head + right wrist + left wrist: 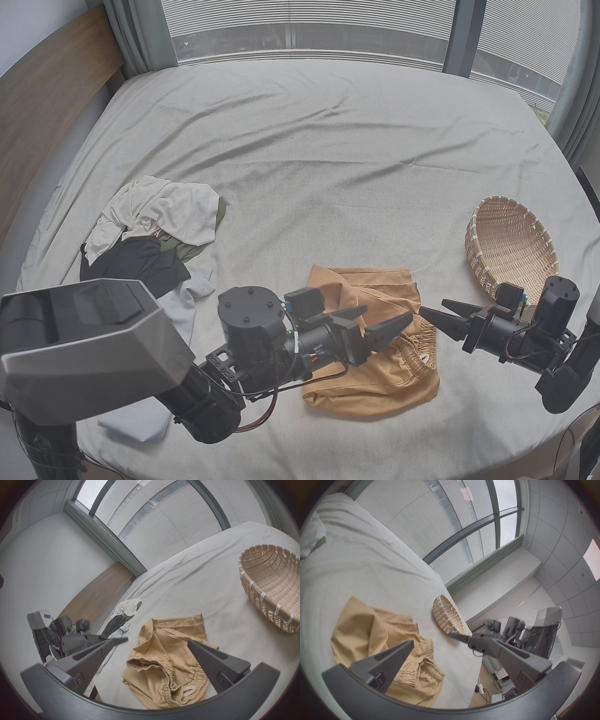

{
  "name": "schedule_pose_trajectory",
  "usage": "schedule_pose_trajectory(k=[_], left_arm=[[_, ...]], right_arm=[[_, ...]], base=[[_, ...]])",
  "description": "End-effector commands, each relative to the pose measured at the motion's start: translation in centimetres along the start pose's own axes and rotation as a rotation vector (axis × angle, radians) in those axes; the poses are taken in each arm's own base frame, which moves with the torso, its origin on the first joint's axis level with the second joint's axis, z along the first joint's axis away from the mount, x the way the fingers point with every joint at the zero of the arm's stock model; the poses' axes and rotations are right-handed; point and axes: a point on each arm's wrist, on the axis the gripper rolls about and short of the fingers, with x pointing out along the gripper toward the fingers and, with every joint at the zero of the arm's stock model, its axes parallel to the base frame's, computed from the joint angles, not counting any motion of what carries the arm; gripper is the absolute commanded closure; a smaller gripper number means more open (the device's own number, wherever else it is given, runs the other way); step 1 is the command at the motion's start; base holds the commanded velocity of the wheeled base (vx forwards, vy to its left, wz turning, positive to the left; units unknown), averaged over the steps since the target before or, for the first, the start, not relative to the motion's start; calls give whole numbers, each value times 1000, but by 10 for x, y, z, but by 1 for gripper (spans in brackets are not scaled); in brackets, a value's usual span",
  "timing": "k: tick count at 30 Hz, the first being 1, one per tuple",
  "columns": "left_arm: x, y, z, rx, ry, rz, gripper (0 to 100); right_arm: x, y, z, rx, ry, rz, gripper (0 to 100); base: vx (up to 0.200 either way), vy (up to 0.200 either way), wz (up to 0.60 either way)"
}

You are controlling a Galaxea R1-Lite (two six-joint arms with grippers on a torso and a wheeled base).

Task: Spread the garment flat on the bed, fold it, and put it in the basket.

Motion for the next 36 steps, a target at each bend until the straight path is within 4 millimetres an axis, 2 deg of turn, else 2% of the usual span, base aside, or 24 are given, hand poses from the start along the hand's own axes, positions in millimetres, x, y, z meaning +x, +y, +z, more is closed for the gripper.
schedule_pose_trajectory(k=[1,2,7,9,14,17,18,22,36], left_arm=[[-26,-10,41,26,-96,5,0],[-39,-2,51,28,-119,41,0],[-73,29,59,16,-133,162,0],[-81,37,60,15,-143,195,0],[-94,44,55,15,-152,207,0],[-96,45,54,17,-156,212,0],[-99,50,49,16,-154,214,0],[-101,51,52,19,-163,218,0],[-105,53,50,12,-157,235,0]], right_arm=[[8,5,-14,8,62,31,0],[12,6,-18,-2,79,43,0],[26,7,-31,-54,125,70,0],[30,9,-37,-72,145,88,0],[39,13,-47,-106,182,128,0],[42,12,-49,-123,185,130,0],[49,7,-54,-163,196,130,0],[52,7,-50,-171,179,159,0],[69,25,-42,-189,133,232,0]], base=[[0,0,0],[0,0,0],[0,0,0],[0,0,0],[0,0,0],[0,0,0],[0,0,0],[0,0,0],[0,0,0]])
